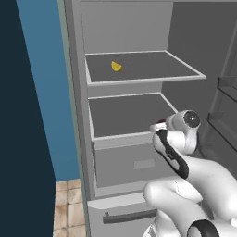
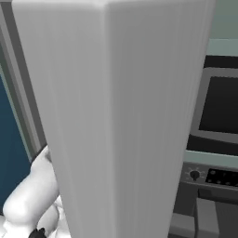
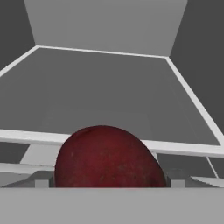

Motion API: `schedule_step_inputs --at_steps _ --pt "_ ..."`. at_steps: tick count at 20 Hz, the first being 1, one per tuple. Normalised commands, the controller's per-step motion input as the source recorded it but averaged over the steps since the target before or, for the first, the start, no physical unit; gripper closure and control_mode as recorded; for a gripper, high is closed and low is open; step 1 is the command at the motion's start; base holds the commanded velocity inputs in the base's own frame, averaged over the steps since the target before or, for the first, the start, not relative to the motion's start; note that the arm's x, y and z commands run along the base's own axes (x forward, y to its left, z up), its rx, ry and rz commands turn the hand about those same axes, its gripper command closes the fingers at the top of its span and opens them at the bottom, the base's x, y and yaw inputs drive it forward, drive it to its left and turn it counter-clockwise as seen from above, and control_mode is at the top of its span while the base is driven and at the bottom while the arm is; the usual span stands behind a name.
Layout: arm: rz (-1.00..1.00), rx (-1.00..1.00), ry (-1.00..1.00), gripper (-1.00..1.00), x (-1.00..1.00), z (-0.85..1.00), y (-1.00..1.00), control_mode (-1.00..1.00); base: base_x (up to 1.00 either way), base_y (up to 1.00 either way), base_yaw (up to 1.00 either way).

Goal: Move the lemon wedge and potato from the top shelf to the second highest shelf to make space. Then, place the pitcher from the counter on the cleared top shelf.

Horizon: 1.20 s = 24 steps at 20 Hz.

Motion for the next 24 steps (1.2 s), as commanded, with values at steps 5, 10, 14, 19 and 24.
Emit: schedule_step_inputs --at_steps 5,10,14,19,24 --pt "0.0 0.0 0.01 1.0 0.69 -0.08 -0.02 -1.0 0.0 0.0 0.0" --pt "0.0 0.0 0.0 1.0 0.62 -0.35 0.0 -1.0 0.0 0.0 0.0" --pt "0.0 0.0 0.0 1.0 0.57 -0.48 0.0 -1.0 0.0 0.0 0.0" --pt "0.0 0.0 0.0 1.0 0.62 -0.47 0.0 -1.0 0.0 0.0 0.0" --pt "0.0 0.0 0.0 -1.0 0.72 -0.21 0.0 -1.0 0.0 0.0 0.0"
